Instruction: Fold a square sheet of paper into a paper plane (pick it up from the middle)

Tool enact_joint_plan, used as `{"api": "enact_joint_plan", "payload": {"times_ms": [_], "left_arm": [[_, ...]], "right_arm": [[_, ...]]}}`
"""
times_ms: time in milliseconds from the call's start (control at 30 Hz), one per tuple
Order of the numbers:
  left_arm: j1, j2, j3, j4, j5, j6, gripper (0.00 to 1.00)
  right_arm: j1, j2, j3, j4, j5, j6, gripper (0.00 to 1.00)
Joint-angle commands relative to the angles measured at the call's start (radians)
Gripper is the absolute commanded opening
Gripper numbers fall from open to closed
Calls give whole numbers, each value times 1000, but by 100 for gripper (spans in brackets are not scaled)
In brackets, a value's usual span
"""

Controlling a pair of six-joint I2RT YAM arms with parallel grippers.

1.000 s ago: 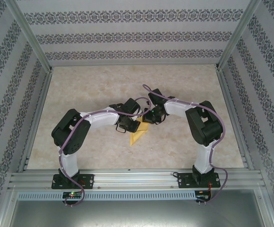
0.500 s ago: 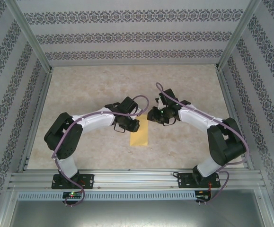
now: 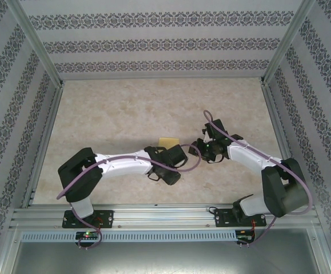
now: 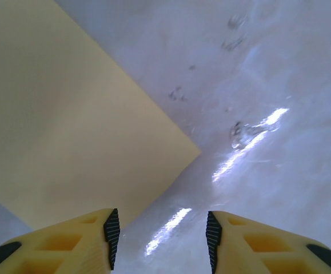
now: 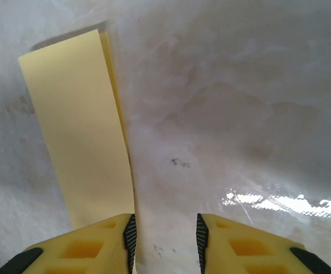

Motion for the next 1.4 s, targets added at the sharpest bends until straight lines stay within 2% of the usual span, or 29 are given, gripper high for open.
{"api": "enact_joint_plan", "payload": {"times_ms": [0,200,533,667,833,1100,1200,1367], "left_arm": [[-44,35,52,-86,-200,33,48],[-91,124,108,-117,-265,61,50],[-102,188,131,-121,-338,108,50],[-101,188,139,-107,-371,116,45],[-102,165,135,-100,-395,123,25],[-97,128,130,-80,-402,128,9],[-83,107,125,-67,-361,132,2],[-20,47,87,-22,-187,119,0]], "right_arm": [[-9,-19,-17,8,12,7,36],[-10,-31,-28,19,-1,12,37],[-9,-28,-35,23,-7,12,38],[-7,-27,-39,28,-8,14,38],[-7,-21,-35,30,-10,13,38],[10,17,-3,36,-32,-1,38],[23,32,19,47,-39,-9,38],[37,71,64,80,-60,-13,34]]}}
